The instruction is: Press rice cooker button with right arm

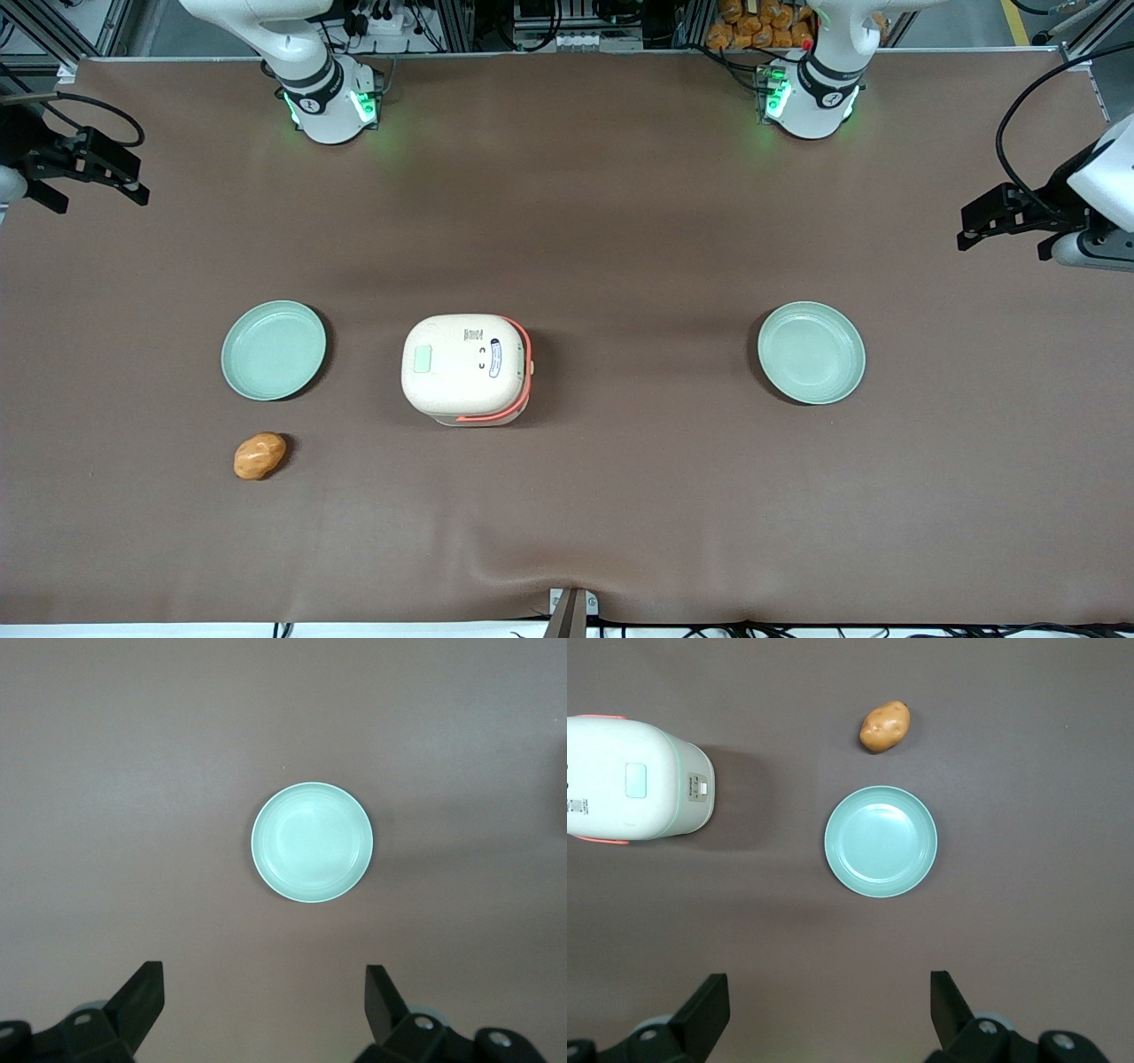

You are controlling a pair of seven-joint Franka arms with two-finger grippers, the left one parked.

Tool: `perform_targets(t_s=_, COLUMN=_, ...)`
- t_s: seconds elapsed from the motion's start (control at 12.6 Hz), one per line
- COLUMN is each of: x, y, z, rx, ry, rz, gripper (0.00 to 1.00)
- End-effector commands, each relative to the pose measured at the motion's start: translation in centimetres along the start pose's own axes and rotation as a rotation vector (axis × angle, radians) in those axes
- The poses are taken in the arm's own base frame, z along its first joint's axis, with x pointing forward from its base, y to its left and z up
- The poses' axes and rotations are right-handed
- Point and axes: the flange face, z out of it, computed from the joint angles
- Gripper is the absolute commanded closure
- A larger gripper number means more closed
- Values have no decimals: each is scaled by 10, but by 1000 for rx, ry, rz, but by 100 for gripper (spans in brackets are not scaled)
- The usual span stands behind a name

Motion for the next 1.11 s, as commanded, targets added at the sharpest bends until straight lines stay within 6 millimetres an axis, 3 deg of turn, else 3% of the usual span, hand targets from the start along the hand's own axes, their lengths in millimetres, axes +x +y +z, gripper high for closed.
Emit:
perform_targets(t_s=0.0, x=4, y=-5, z=-4, rx=0, ry=5, rz=-26, gripper=0)
perform_targets(t_s=1.03, x=6, y=1, z=-5, rx=41, ry=12, rz=-1, gripper=0)
